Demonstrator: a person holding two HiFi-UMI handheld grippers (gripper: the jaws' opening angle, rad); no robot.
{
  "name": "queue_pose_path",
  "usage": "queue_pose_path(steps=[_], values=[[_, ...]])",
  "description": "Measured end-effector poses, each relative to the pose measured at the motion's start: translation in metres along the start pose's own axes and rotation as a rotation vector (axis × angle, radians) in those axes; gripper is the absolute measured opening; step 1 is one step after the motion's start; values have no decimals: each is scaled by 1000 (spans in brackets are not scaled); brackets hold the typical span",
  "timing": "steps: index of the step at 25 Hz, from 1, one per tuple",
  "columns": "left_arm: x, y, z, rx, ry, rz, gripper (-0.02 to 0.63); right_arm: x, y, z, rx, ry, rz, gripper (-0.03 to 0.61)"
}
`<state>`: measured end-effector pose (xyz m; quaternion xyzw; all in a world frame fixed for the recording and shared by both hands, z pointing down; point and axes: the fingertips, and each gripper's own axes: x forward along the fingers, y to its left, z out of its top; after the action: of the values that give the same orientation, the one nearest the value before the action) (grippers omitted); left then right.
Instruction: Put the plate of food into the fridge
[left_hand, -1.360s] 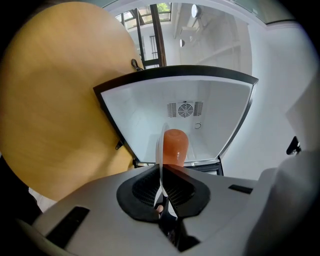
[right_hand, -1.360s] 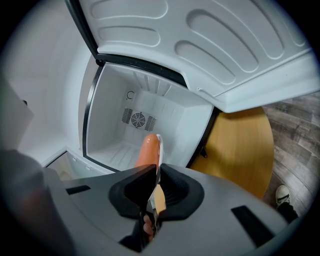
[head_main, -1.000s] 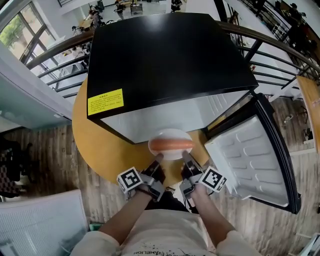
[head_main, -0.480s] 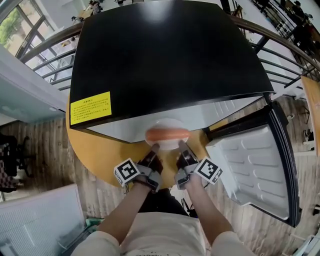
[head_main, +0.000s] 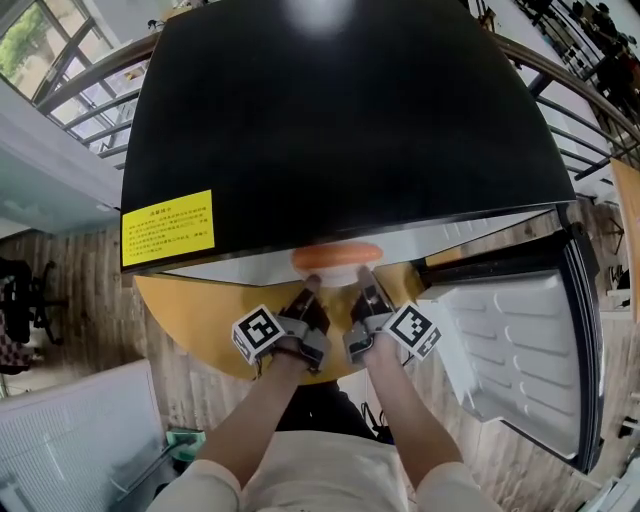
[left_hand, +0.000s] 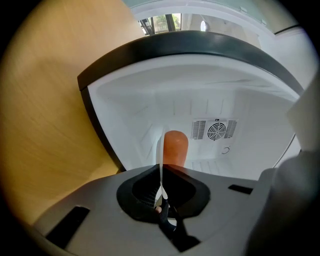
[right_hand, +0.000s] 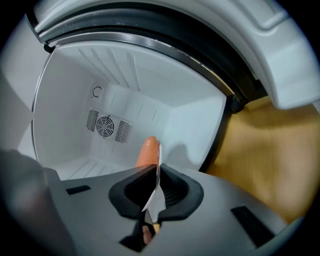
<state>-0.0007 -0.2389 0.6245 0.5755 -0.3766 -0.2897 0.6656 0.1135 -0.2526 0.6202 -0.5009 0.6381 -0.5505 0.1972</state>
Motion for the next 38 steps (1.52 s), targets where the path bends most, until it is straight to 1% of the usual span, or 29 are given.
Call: queue_pose_path(steps=[5,9,22,29,35,38], values=[[10,13,9,-20,-40,24,32,17,-9,2,-15,-19,-17,41],[15,21,14,-19,-71,45,32,27,-16,3,-20,-18,-26,41],[34,29,24,-29,-118,70,32,49,-26,13,-29,-36,-48,41],[41,29,28,-29,-131,79,32,57,-27,16,-53,-35,-56,43],[41,37,28,-14,-123,111,32,59,-31,14,-69,-26,-69,43],[42,38,29,-11,-123,125,34,61,-30,14,-95,-22,-73,43]])
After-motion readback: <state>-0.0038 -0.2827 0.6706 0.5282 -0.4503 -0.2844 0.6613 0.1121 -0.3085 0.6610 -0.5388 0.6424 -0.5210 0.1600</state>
